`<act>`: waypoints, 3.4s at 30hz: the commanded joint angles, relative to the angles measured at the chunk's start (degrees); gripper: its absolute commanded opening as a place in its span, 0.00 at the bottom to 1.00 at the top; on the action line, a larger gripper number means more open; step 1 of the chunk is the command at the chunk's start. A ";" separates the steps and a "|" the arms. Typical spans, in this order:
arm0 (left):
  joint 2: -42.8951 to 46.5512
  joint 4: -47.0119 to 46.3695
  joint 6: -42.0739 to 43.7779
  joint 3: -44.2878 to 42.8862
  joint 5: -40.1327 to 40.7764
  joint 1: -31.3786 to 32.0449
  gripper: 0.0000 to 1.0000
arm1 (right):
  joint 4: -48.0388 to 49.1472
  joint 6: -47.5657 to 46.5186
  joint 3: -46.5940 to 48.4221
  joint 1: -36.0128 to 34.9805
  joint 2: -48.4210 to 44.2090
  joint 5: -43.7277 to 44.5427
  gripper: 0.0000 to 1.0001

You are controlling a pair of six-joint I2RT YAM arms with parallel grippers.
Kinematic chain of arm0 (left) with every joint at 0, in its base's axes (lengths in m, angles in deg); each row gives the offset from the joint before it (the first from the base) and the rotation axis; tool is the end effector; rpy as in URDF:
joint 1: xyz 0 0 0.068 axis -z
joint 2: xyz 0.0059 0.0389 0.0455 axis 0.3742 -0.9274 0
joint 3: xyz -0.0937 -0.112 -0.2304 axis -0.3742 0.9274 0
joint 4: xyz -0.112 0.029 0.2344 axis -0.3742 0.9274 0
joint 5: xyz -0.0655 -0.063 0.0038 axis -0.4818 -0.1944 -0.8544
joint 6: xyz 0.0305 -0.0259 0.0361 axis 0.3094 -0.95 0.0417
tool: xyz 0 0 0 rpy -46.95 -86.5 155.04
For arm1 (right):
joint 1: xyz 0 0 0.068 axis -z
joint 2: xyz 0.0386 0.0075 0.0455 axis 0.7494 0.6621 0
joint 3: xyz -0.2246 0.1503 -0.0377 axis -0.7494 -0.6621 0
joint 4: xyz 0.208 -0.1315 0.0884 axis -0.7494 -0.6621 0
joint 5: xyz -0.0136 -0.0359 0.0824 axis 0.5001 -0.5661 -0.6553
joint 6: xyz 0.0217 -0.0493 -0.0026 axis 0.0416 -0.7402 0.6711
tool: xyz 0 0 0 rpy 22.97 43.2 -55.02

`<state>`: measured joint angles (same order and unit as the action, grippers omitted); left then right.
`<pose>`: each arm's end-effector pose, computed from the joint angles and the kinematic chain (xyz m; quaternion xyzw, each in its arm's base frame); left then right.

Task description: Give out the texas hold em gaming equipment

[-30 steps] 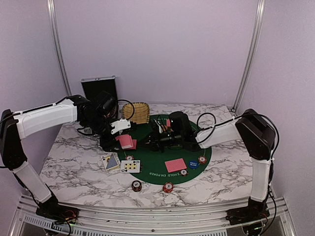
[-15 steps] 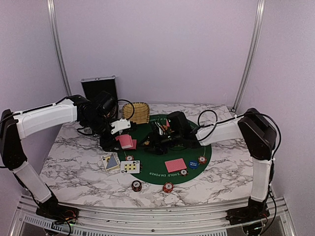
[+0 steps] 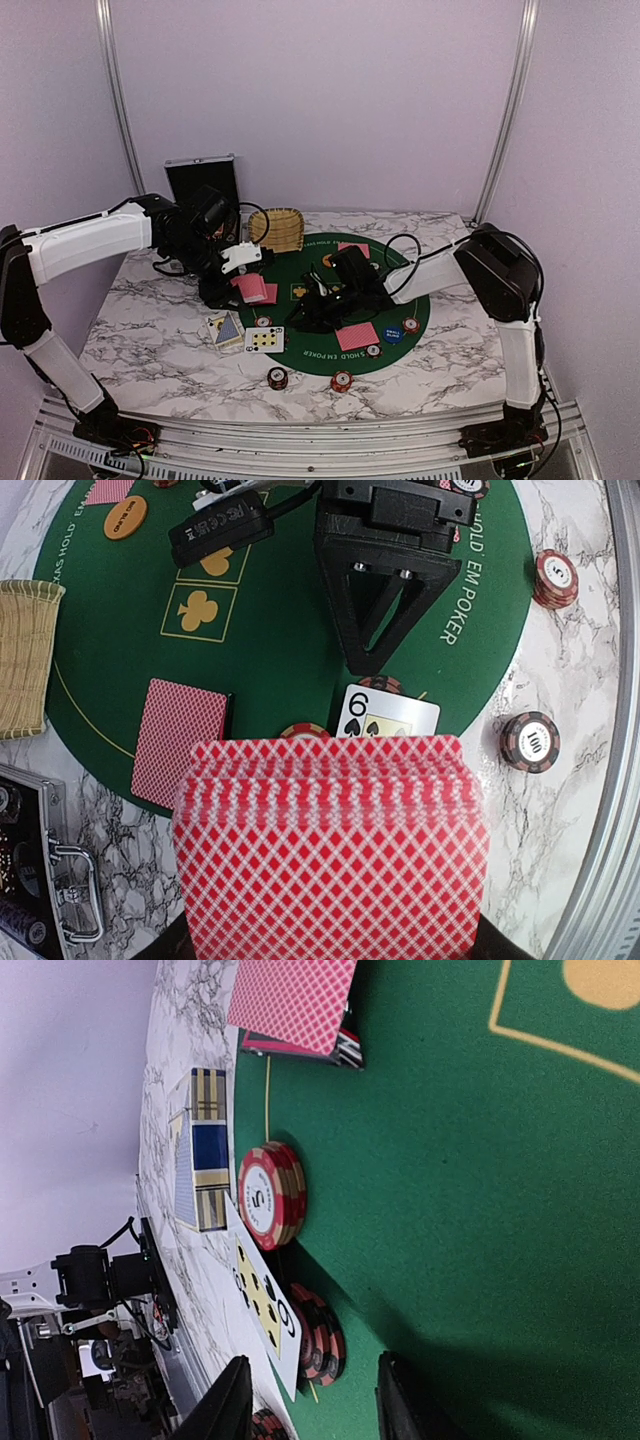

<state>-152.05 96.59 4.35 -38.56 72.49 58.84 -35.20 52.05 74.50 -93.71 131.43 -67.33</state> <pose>0.2592 -0.2043 0.2739 0.6081 0.7470 -0.1062 0.2468 0.2951 0.3293 0.1155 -0.1244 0.8638 0.4871 0.0345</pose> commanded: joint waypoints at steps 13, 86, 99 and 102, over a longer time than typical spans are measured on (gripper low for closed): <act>2.44 1.07 0.56 0.83 0.03 -0.74 0.13 | 3.25 1.36 4.19 -1.06 3.97 -3.59 0.31; 5.25 2.33 0.78 1.06 1.16 -2.23 0.11 | 1.58 3.77 18.46 -9.54 9.97 -14.00 0.50; 4.50 2.48 0.31 0.39 -0.50 -2.22 0.12 | 13.37 7.46 0.93 -2.93 -5.66 -8.69 0.70; 3.96 2.56 0.27 0.19 -0.96 -2.15 0.12 | 18.20 11.11 -0.11 -2.73 -6.27 -9.03 0.75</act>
<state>-148.75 97.86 4.79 -37.62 73.39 56.85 -25.47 58.79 75.20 -96.37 126.99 -77.03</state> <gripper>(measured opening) 0.660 0.730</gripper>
